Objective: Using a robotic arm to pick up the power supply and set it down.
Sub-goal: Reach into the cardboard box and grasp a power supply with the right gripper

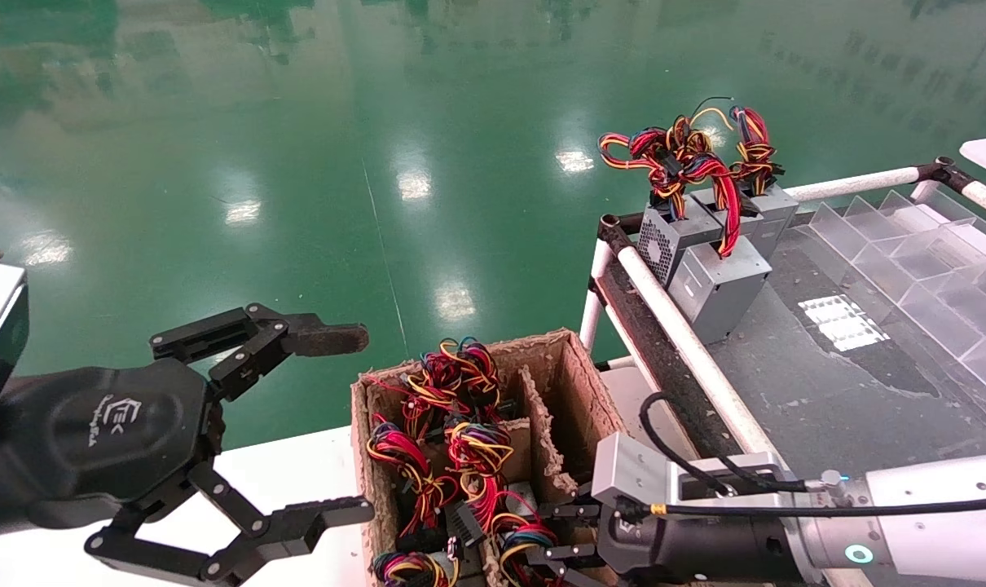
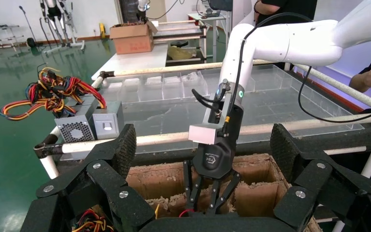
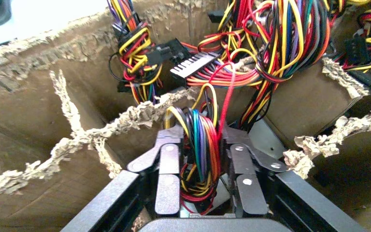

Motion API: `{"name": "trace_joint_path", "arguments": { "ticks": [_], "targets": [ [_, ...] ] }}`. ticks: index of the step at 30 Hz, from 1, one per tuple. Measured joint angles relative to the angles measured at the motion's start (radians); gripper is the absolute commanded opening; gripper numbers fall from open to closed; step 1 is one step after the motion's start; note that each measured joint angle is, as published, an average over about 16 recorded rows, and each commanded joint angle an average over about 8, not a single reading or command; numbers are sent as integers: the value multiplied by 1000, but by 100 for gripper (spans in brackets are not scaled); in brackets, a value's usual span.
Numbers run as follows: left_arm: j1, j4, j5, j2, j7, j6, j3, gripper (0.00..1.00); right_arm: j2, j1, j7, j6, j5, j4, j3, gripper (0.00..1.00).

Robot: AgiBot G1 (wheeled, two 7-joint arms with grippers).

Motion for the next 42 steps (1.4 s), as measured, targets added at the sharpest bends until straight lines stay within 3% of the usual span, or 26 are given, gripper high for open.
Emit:
{"name": "trace_joint_path", "arguments": {
  "ticks": [16,33,42],
  "targets": [
    [0,0,0,0,0,0,0,100,44,-31,-59,-25,127,-21,68,0],
    [0,0,0,0,0,0,0,100,172,-55,-160,-77,429,-74,267,0],
    [0,0,0,0,0,0,0,100,237,-41,-209,-70,521,-145,358,0]
  ]
}}
